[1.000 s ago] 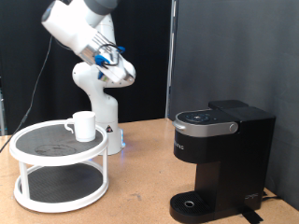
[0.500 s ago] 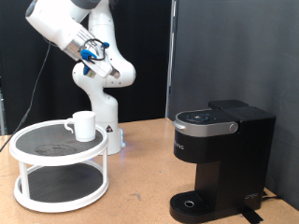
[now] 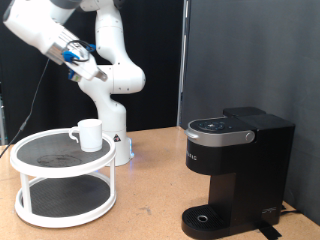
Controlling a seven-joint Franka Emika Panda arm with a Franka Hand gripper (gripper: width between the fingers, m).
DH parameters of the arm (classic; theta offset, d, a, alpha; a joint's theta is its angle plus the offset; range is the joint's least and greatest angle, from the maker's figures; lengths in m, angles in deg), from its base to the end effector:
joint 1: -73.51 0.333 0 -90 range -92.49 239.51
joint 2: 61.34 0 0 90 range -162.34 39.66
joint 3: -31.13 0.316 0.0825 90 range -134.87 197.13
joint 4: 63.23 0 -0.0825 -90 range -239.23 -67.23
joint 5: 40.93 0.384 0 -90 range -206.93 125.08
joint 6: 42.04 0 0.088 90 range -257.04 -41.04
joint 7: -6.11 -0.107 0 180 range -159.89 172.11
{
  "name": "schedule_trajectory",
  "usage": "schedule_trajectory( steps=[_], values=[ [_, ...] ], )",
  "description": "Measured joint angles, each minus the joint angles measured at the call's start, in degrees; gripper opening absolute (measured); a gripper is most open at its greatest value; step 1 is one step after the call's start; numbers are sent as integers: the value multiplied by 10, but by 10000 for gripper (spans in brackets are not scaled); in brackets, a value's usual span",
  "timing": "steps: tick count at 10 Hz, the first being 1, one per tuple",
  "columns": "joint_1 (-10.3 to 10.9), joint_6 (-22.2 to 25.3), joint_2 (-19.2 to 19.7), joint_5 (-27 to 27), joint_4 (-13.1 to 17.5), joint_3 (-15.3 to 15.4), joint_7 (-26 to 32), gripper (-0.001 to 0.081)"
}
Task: Make a cup of coffee with the keurig machine
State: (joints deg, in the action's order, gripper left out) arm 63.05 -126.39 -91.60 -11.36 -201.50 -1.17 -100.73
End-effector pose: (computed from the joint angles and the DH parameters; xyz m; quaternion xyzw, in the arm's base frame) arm 0.2878 -0.2087 0.4742 -0.2580 0.8579 0.4049 0.1833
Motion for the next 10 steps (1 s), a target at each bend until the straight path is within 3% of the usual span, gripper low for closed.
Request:
schedule_trajectory(
  steps=[4, 8, 10],
  values=[
    [-2, 81, 17, -70, 54, -66, 57, 0],
    [-3, 55, 19, -77, 58, -86, 65, 0],
    [-3, 17, 19, -77, 42, -87, 65, 0]
  ],
)
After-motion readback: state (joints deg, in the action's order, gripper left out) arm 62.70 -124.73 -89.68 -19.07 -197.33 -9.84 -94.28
